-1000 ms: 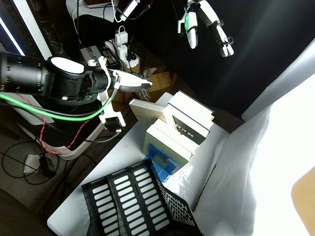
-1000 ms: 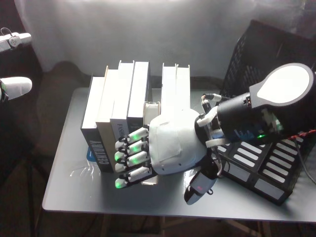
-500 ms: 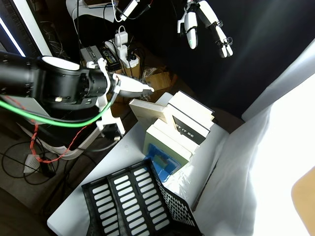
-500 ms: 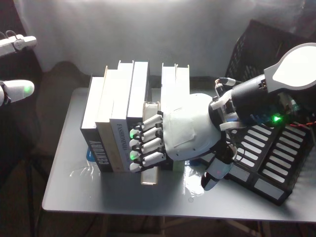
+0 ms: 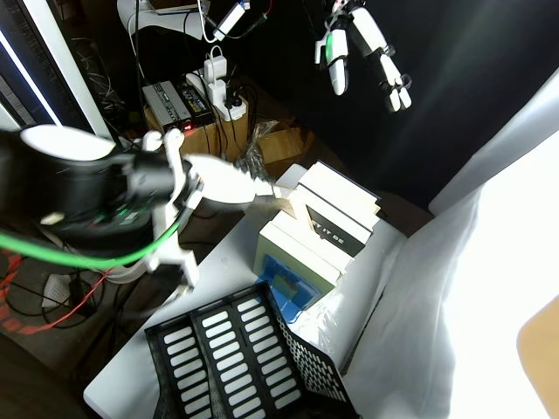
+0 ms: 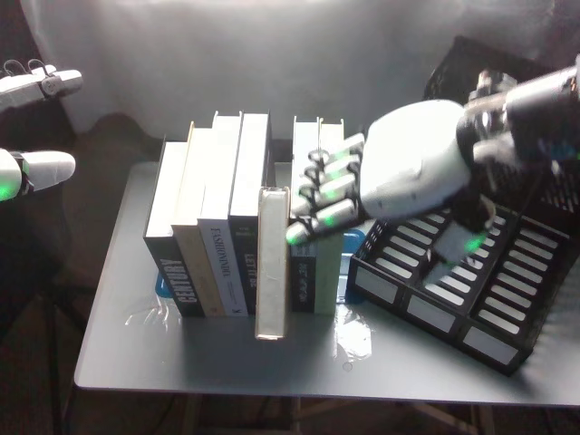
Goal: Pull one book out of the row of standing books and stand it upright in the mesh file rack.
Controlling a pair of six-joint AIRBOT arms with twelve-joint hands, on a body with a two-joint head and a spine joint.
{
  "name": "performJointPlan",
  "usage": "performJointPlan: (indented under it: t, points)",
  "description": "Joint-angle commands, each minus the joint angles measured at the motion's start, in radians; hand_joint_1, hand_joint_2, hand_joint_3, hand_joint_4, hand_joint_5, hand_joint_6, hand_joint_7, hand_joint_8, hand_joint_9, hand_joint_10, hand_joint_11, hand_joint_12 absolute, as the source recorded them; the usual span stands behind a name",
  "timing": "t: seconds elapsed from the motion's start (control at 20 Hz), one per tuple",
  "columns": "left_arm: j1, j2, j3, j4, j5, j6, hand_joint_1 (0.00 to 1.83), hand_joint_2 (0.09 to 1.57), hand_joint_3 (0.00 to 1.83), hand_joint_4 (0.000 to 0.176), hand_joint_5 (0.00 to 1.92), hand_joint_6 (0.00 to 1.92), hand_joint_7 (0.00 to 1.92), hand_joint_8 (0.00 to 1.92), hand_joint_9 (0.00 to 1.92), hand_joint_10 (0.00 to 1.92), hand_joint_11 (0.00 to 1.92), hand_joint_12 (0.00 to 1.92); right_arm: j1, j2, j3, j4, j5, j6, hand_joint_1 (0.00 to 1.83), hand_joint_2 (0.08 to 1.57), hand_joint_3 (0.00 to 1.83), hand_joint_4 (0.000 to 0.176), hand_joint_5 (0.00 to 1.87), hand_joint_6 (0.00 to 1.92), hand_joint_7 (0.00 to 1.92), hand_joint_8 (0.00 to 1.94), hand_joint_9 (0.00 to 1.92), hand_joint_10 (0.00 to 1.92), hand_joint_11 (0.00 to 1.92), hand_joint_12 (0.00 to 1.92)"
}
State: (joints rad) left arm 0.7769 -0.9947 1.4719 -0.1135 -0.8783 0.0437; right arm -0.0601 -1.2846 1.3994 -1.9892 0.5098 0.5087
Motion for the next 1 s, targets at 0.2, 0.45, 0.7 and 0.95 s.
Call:
performJointPlan:
  t: [0.2, 0.45, 0.7, 0.95]
  points:
    - [-0.009, 0.011, 0.009, -0.043, -0.115, -0.006, 0.60, 1.30, 0.01, 0.065, 0.15, 0.00, 0.01, 0.00, 0.00, 0.00, 0.00, 0.00, 0.019, 0.040, 0.033, 0.072, 0.000, 0.072, 1.16, 0.99, 0.00, 0.000, 0.18, 0.52, 0.42, 0.48, 0.42, 0.78, 0.02, 1.50]
    - [-0.008, 0.013, 0.007, -0.050, -0.122, -0.006, 0.60, 1.30, 0.01, 0.071, 0.16, 0.01, 0.02, 0.00, 0.00, 0.00, 0.00, 0.00, 0.025, 0.039, 0.039, 0.109, 0.015, 0.072, 1.32, 1.13, 0.00, 0.000, 0.20, 1.19, 0.43, 1.19, 0.32, 1.30, 0.00, 1.76]
    - [-0.007, 0.014, 0.007, -0.054, -0.122, -0.006, 0.59, 1.31, 0.02, 0.065, 0.15, 0.00, 0.00, 0.00, 0.00, 0.00, 0.00, 0.00, 0.025, -0.003, 0.039, 0.080, 0.042, 0.071, 1.04, 0.93, 0.00, 0.105, 0.00, 0.06, 0.04, 0.19, 0.00, 0.47, 0.00, 1.29]
    - [-0.006, 0.012, 0.010, -0.062, -0.119, -0.006, 0.64, 1.29, 0.01, 0.058, 0.18, 0.01, 0.02, 0.01, 0.00, 0.00, 0.00, 0.00, 0.025, -0.063, 0.051, 0.017, 0.044, 0.071, 0.97, 0.93, 0.00, 0.062, 0.00, 0.00, 0.00, 0.00, 0.00, 0.00, 0.00, 0.35]
